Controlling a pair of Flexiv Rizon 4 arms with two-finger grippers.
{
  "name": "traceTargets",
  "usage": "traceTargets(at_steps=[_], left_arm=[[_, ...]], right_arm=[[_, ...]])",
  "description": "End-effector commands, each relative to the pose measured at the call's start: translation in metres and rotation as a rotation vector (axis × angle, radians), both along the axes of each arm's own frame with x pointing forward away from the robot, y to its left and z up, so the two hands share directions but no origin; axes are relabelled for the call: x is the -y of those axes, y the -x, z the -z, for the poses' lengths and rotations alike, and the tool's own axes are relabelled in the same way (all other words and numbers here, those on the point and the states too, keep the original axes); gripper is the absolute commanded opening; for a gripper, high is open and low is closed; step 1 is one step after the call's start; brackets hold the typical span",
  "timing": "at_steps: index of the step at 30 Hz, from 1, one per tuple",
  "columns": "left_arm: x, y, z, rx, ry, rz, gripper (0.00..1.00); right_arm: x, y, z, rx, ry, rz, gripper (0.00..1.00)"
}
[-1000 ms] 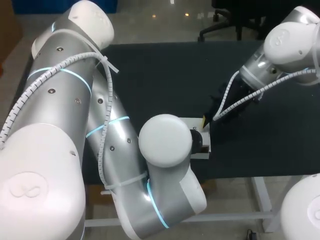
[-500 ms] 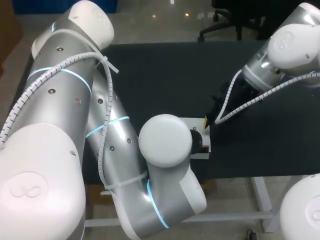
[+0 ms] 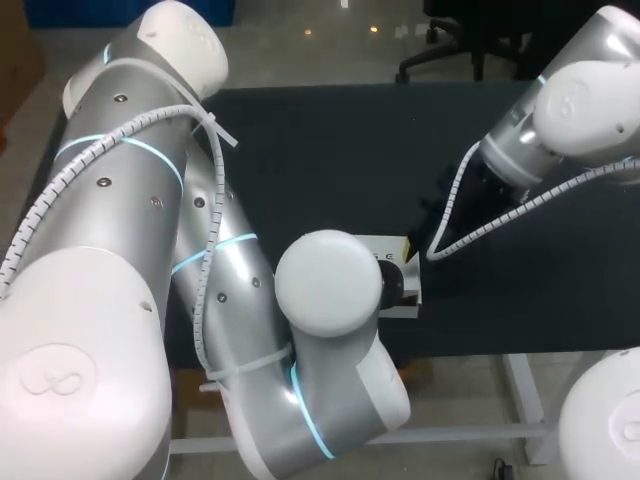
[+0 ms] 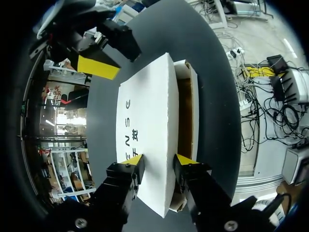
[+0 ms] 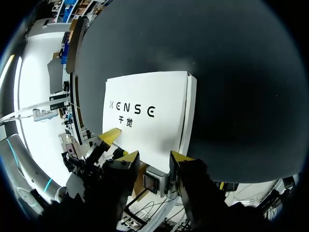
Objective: Assemble the packaging by folding the flat box into shape, placing the metal phone stand inside, and closing the box properly
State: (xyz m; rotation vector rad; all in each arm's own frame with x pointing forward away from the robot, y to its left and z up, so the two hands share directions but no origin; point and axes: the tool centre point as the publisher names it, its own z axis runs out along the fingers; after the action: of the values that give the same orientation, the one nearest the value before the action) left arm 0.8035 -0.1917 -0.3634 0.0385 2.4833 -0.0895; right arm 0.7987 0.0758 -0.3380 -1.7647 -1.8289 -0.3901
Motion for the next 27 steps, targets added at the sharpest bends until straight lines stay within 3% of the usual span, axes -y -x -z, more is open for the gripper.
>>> traceTargets(at_steps=[1, 11, 27], left_arm=[[0.0010, 0.0037, 0.0027, 0.010, -0.001, -0.003, 0.41], [0.0012, 0.0044, 0.0020, 0.010, 0.000, -0.004, 0.47], [0.0008, 0.0052, 0.0022, 0.008, 0.000, -0.009, 0.45]], right_arm=[[-0.0038, 0.0075, -0.0005, 0.011, 0.007, 0.004, 0.36], [-0.0075, 0.0115, 0.0030, 0.013, 0.011, -0.004, 0.35], [-0.0120, 0.0121, 0.0066, 0.012, 0.008, -0.016, 0.33]])
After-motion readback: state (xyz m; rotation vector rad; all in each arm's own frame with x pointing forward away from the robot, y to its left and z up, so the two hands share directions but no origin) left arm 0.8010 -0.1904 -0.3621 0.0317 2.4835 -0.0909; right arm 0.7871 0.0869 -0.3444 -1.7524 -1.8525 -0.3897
